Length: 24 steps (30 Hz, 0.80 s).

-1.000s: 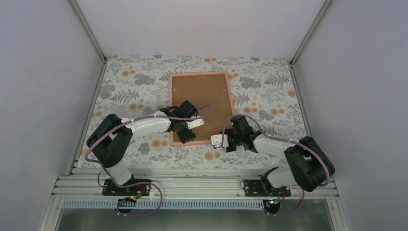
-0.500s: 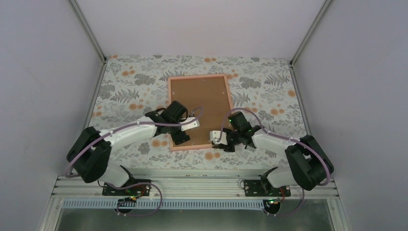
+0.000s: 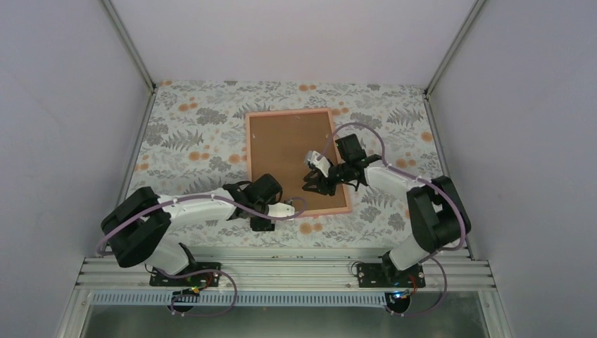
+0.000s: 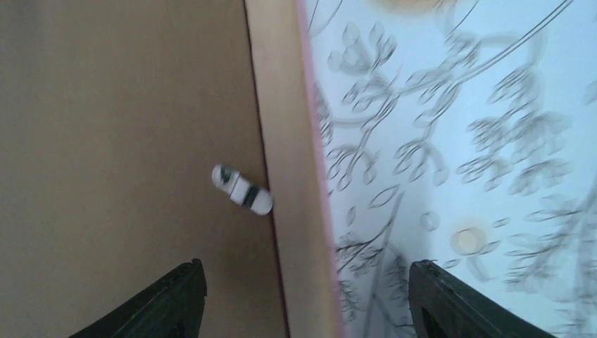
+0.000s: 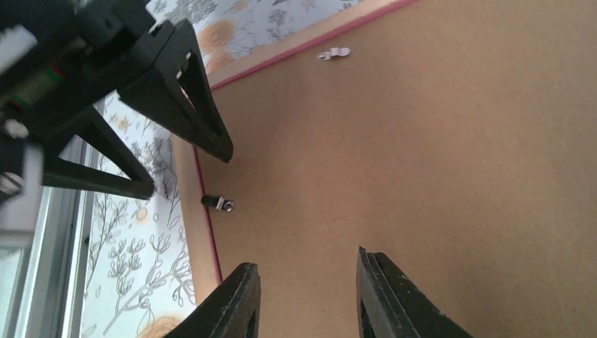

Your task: Put the photo into the frame

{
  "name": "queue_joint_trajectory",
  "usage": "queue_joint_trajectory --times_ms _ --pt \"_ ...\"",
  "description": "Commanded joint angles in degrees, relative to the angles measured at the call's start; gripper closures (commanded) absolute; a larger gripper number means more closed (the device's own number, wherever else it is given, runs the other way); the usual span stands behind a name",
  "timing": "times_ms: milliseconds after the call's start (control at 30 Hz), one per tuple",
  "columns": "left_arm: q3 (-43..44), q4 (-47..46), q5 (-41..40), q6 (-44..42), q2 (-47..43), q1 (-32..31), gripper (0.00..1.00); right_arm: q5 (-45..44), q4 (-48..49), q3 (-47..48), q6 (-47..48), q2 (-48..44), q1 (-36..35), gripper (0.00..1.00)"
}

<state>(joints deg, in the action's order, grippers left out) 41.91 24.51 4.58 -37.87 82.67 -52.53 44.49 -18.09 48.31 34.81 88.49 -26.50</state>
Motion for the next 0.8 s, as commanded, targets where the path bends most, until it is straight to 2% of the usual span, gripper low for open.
queue_joint_trajectory --times_ms 0,200,300,433,600,767 --pt "-2.4 -5.3 -8.8 -3.2 1.8 1.5 0.30 4.3 -0.1 2.9 -8.7 3.7 0.7 0.67" --pt "-3.2 -6.2 -8.5 -6.9 1.7 5.3 0.50 6.4 1.2 5.4 -14.0 10.0 -0.1 0.71" --pt "-2.2 -3.7 -3.8 -7.4 -0.5 5.9 0.50 7.4 2.3 6.7 -17.1 12.4 -0.4 0.72" --pt "2.1 -0.9 2.9 -3.8 -3.5 5.9 0.48 7.2 4.0 8.5 -20.5 14.8 -0.4 0.74" --pt "8.6 -0.3 0.6 3.4 3.1 5.6 0.49 7.0 5.2 10.0 -23.3 16.6 -0.3 0.75" --pt "10.5 -2.2 -0.7 5.5 7.2 5.1 0.50 6.0 5.6 10.1 -23.9 17.4 0.5 0.77"
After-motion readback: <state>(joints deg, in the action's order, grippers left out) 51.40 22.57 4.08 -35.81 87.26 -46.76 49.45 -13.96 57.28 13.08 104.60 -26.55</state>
